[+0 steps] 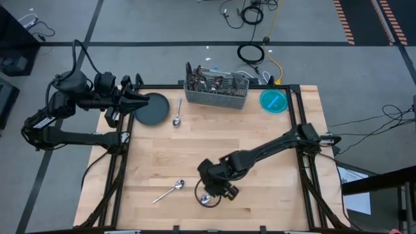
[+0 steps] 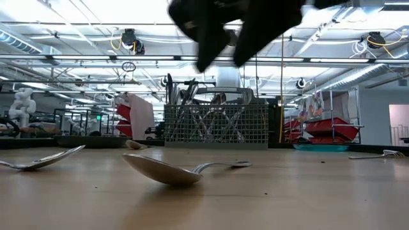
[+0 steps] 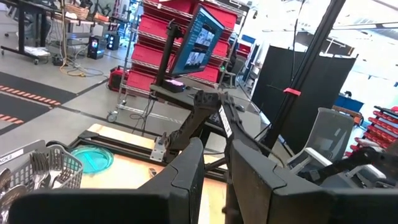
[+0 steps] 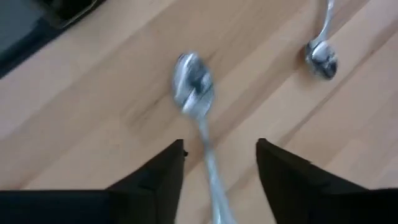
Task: Sort silverware
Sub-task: Put the spoon into the silverware basket
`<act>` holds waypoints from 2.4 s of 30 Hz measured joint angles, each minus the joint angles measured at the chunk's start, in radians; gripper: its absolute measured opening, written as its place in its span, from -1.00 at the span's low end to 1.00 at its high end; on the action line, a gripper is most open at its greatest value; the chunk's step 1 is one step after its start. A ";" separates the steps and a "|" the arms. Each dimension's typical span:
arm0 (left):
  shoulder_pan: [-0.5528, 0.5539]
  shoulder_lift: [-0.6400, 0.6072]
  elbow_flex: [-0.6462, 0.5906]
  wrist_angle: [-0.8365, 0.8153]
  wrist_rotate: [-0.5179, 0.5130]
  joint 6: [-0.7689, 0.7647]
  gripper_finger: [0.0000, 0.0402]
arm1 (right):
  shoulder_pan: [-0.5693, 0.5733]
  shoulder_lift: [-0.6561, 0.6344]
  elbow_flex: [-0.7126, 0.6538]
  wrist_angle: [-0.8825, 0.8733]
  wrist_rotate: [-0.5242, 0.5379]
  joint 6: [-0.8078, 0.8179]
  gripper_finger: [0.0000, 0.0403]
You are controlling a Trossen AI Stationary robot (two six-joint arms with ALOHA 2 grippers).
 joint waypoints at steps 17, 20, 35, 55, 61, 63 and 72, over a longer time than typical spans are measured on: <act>0.000 0.000 0.000 -0.006 -0.044 0.000 -0.57 | 0.043 0.173 0.005 0.146 -0.019 0.003 0.01; 0.000 0.000 0.000 -0.006 -0.056 0.000 -0.57 | 0.037 0.189 0.000 0.140 -0.014 0.012 0.01; 0.000 0.000 0.000 -0.006 -0.060 0.016 -0.57 | 0.019 0.244 0.005 0.117 0.040 0.097 -0.69; 0.000 0.000 0.000 -0.006 -0.060 0.042 -0.57 | -0.118 -0.054 -0.002 0.369 0.273 0.409 -0.99; 0.000 0.000 0.000 0.010 -0.060 0.077 -0.57 | -0.264 -0.224 0.001 0.509 0.435 0.348 -1.00; 0.000 0.000 0.000 0.013 -0.060 0.077 -0.57 | -0.318 -0.250 0.001 0.548 0.436 0.340 -1.00; 0.000 -0.006 0.000 0.013 -0.058 0.117 -0.57 | -0.469 -0.276 -0.059 0.881 0.407 0.300 -1.00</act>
